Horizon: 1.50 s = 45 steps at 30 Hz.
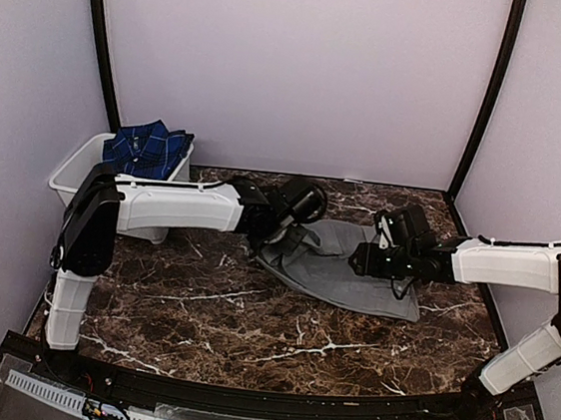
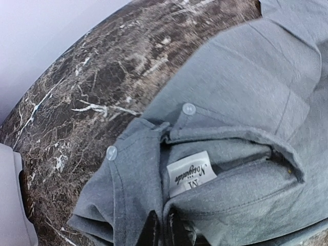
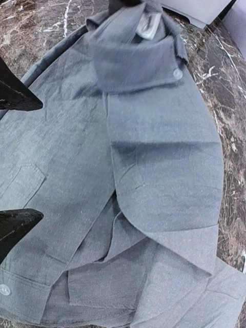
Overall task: Fold and stack the long sleeve shirts
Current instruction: Adjust the crumpled shirt at the center of the board.
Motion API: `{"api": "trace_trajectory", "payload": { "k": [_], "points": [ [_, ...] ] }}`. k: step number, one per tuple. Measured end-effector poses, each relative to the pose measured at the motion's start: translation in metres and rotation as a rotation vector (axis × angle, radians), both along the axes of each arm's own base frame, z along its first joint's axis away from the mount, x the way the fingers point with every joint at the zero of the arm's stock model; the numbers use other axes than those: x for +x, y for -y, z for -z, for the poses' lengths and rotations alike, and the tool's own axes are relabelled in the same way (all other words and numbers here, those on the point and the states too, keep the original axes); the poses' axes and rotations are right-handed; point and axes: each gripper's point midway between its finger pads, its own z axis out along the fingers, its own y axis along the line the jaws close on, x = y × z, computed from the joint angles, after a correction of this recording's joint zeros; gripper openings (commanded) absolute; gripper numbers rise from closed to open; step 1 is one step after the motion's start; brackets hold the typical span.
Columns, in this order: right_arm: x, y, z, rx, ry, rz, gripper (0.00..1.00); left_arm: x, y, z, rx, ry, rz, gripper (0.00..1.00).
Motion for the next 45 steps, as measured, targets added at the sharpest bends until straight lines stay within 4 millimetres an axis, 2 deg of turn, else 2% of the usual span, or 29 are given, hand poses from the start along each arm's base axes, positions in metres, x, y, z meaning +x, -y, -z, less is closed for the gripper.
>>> {"api": "trace_trajectory", "payload": {
  "k": [6,8,13,17,19,21,24,26,28,32,36,40,43,45],
  "points": [
    [0.004,0.02,0.013,-0.086,-0.012,0.083,0.72,0.046,-0.025,-0.052,-0.231,0.035,-0.103,0.0],
    [0.006,0.03,0.017,-0.114,-0.021,0.116,0.75,0.062,-0.033,-0.064,-0.298,0.049,-0.132,0.0],
    [0.015,0.054,0.025,-0.158,-0.031,0.193,0.8,0.089,-0.041,-0.075,-0.434,0.04,-0.166,0.0],
    [0.018,0.063,0.037,-0.176,-0.059,0.212,0.8,0.114,-0.036,-0.078,-0.516,0.036,-0.171,0.0],
    [0.017,0.062,0.046,-0.181,-0.085,0.202,0.76,0.129,-0.03,-0.079,-0.551,0.038,-0.17,0.0],
    [0.013,0.059,0.056,-0.175,-0.116,0.182,0.67,0.142,-0.026,-0.075,-0.577,0.036,-0.172,0.0],
    [0.002,0.053,0.068,-0.175,-0.153,0.144,0.43,0.157,-0.02,-0.065,-0.61,0.022,-0.174,0.0],
    [-0.006,0.047,0.072,-0.178,-0.162,0.124,0.24,0.165,-0.016,-0.054,-0.624,0.004,-0.174,0.0],
    [-0.014,0.036,0.072,-0.18,-0.162,0.086,0.12,0.169,-0.012,-0.045,-0.632,-0.011,-0.172,0.0],
    [-0.048,0.01,0.07,-0.169,-0.182,0.008,0.0,0.175,-0.008,-0.032,-0.654,-0.037,-0.182,0.0],
    [-0.092,-0.015,0.063,-0.13,-0.207,-0.091,0.0,0.175,-0.005,-0.03,-0.685,-0.059,-0.188,0.0],
    [-0.141,-0.053,0.057,-0.094,-0.236,-0.235,0.02,0.175,-0.001,-0.027,-0.727,-0.088,-0.191,0.0],
    [-0.171,-0.081,0.053,-0.08,-0.255,-0.344,0.19,0.176,0.005,-0.021,-0.763,-0.12,-0.19,0.01],
    [-0.181,-0.102,0.047,-0.07,-0.26,-0.402,0.36,0.177,0.009,-0.014,-0.791,-0.151,-0.187,0.08]
  ]
}}
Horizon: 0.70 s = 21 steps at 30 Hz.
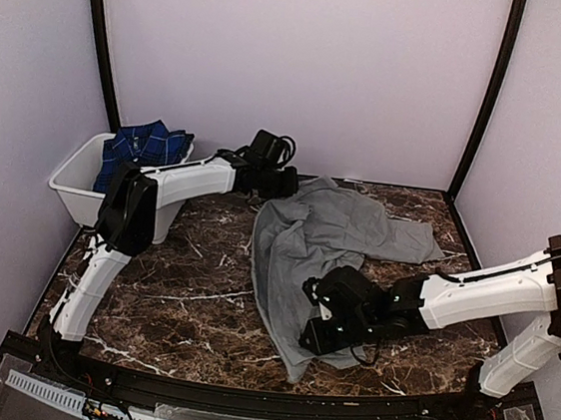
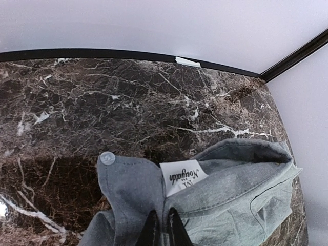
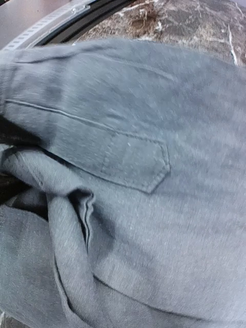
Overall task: Fold and stack the long sleeve shirts
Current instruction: Adjust the crumpled shirt at the center of the board.
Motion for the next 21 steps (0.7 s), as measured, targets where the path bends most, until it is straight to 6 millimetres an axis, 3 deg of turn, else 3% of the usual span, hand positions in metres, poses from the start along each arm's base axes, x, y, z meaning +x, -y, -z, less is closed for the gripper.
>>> {"api": "trace_trajectory", "payload": {
  "k": [2,3,6,8,12,16,21],
  "points": [
    [0.0,-0.019,-0.008,0.025,-0.003,-0.022,0.55,0.003,0.003,0.005,-0.024,-0.018,0.012,0.26],
    [0.002,-0.027,-0.013,0.039,0.002,-0.034,0.61,0.005,0.004,0.007,-0.032,-0.025,0.021,0.43],
    [0.011,-0.047,-0.034,0.083,0.036,-0.059,0.71,0.01,0.006,0.003,-0.063,-0.033,0.043,0.71],
    [0.018,-0.057,-0.049,0.113,0.063,-0.069,0.73,0.01,0.006,-0.004,-0.068,-0.032,0.057,0.79],
    [0.043,-0.059,-0.068,0.148,0.099,-0.044,0.73,0.011,0.003,-0.019,-0.068,-0.012,0.074,0.85],
    [0.083,-0.034,-0.067,0.125,0.115,0.051,0.73,0.003,-0.003,-0.034,-0.046,-0.012,0.091,0.86],
    [0.13,0.0,-0.067,0.108,0.136,0.183,0.7,-0.027,-0.022,-0.056,-0.02,-0.032,0.103,0.82]
  ]
}}
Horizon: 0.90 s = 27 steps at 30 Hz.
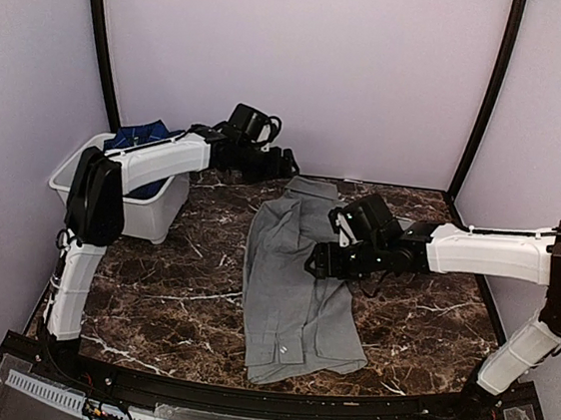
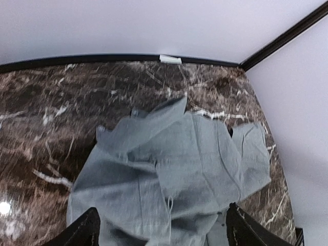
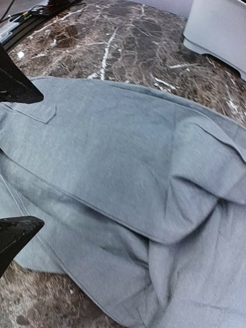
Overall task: Fold and stack the long sleeve shirts
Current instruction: Adjust the crumpled shirt at the center of the board, then flatten out the crumpled shirt at the center of the board.
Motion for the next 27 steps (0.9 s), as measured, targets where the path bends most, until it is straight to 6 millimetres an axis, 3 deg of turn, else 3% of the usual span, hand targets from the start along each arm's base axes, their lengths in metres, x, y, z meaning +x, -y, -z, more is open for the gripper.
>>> {"api": "trace_trajectory", "payload": {
  "k": [5,7,11,17,20,27],
  "points": [
    [0.03,0.024,-0.003,0.008,0.017,0.087,0.69,-0.054,-0.034,-0.012,0.01,-0.024,0.004,0.77],
    [0.038,0.03,-0.003,0.013,0.024,0.108,0.68,-0.08,-0.048,-0.005,0.017,-0.05,0.009,0.75],
    [0.048,0.043,0.002,0.013,0.021,0.144,0.67,-0.125,-0.061,0.027,0.052,-0.118,0.033,0.72],
    [0.057,0.067,0.019,-0.008,0.001,0.201,0.62,-0.192,-0.045,0.087,0.16,-0.223,0.128,0.65],
    [0.055,0.071,0.028,-0.018,-0.011,0.206,0.59,-0.206,-0.034,0.092,0.177,-0.222,0.159,0.63],
    [0.046,0.072,0.047,-0.012,-0.051,0.2,0.53,-0.199,-0.037,0.109,0.221,-0.223,0.106,0.58]
  ]
}}
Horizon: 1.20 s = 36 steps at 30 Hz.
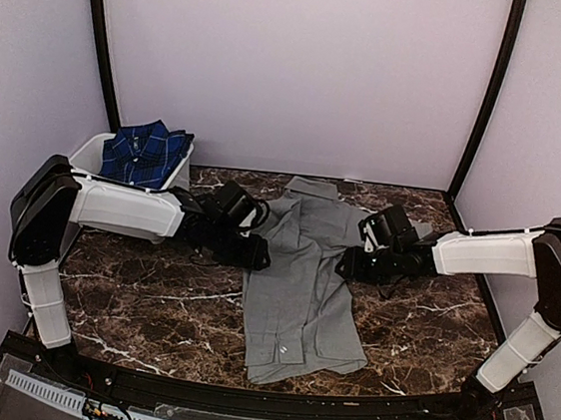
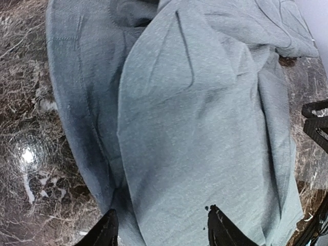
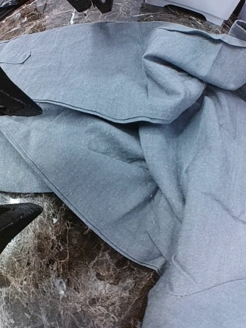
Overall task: Fold and stack the long sleeve shirts
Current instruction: Flatten out the crumpled shirt at the center of the board.
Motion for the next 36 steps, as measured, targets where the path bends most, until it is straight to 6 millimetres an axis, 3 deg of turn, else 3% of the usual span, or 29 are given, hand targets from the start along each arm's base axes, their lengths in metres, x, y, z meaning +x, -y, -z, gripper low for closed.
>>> {"api": "trace_trajectory", "payload": {
  "k": [5,12,16,23,27,31,33,36],
  "points": [
    [-0.01,0.001,0.012,0.016,-0.035,-0.003,0.52,0.003,-0.005,0.019,0.041,-0.017,-0.019,0.57],
    [-0.012,0.0,0.017,0.031,-0.044,-0.004,0.48,0.006,-0.004,0.023,0.047,-0.015,-0.028,0.49],
    [-0.01,-0.002,0.022,0.035,-0.048,-0.003,0.45,0.007,-0.003,0.03,0.052,-0.021,-0.03,0.4],
    [-0.005,-0.008,0.037,0.035,-0.075,0.009,0.37,0.007,-0.002,0.038,0.054,-0.034,-0.039,0.12],
    [0.002,-0.012,0.034,0.05,-0.069,0.02,0.24,0.009,-0.001,0.035,0.054,-0.026,-0.044,0.02],
    [0.008,-0.013,0.033,0.058,-0.062,0.036,0.08,0.013,-0.005,0.027,0.065,0.0,-0.063,0.01],
    [0.011,-0.011,0.033,0.057,-0.059,0.045,0.01,0.015,-0.008,0.016,0.065,0.024,-0.076,0.0],
    [0.015,-0.005,0.034,0.049,-0.058,0.06,0.0,0.019,-0.012,-0.008,0.048,0.07,-0.096,0.0]
  ]
}}
